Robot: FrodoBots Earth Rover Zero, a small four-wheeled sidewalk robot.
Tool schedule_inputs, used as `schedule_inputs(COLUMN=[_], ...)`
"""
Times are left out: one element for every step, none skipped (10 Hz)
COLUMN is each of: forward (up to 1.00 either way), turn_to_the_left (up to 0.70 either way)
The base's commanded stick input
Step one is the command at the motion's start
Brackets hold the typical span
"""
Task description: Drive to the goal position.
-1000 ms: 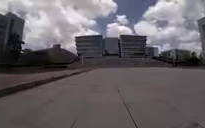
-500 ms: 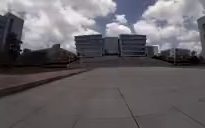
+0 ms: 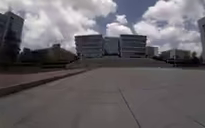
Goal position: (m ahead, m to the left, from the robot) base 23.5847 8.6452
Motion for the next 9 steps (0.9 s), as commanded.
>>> schedule_inputs(forward=[0.7,0.7,0.7,0.7,0.7,0.7,0.7,0.7,0.7], turn_to_the_left=[0.0,0.0,0.0,0.0,0.0,0.0,0.0,0.0,0.0])
